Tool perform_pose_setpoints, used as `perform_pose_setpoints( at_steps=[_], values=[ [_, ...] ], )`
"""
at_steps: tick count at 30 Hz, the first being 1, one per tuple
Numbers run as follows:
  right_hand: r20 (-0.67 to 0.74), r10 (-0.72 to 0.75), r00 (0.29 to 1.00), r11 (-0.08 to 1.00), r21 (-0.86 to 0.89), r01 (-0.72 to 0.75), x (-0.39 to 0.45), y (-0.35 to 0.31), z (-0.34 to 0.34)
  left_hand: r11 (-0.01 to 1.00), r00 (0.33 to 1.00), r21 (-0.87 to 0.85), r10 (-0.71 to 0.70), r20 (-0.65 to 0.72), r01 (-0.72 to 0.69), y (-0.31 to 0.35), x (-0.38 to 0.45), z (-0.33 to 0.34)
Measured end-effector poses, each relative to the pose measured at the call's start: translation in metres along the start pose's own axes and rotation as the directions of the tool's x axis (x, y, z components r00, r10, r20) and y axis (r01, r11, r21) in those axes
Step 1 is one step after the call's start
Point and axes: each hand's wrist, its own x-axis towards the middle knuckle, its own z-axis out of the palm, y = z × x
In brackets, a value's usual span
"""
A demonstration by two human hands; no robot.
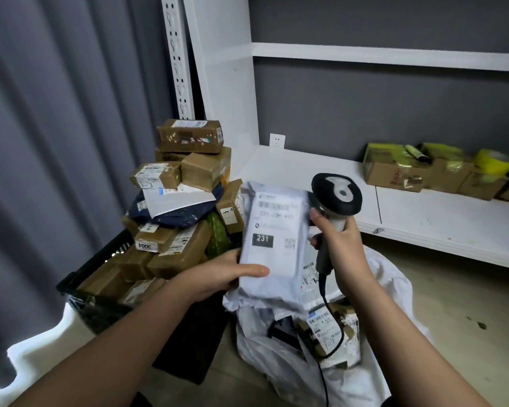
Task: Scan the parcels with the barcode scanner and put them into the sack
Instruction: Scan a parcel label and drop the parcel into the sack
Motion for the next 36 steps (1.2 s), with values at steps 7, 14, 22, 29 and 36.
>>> perform_pose_setpoints(
  at_steps=[7, 14, 22, 29, 36],
  values=[
    [0.216, 0.131, 0.967, 0.99, 0.017, -0.138, -0.018, -0.001, 0.017, 0.962, 0.904, -0.224, 0.046, -0.424, -0.154, -0.009, 0.013, -0.012],
    [0.346, 0.178, 0.921, 0.983, -0.031, -0.178, -0.037, 0.004, 0.041, 0.949, 0.841, -0.202, 0.102, -0.531, -0.242, -0.009, 0.021, -0.011],
    [0.333, 0.172, 0.927, 0.985, -0.033, -0.17, -0.039, 0.0, 0.04, 0.95, 0.825, -0.211, 0.075, -0.56, -0.23, -0.015, 0.029, -0.02],
    [0.343, 0.176, 0.923, 0.984, -0.05, -0.169, -0.039, -0.002, 0.038, 0.954, 0.833, -0.205, 0.074, -0.549, -0.219, -0.016, 0.029, -0.021],
    [0.29, 0.192, 0.937, 0.981, -0.026, -0.193, -0.035, -0.003, 0.025, 0.969, 0.846, -0.148, 0.09, -0.525, -0.195, -0.02, 0.034, -0.017]
  ],
)
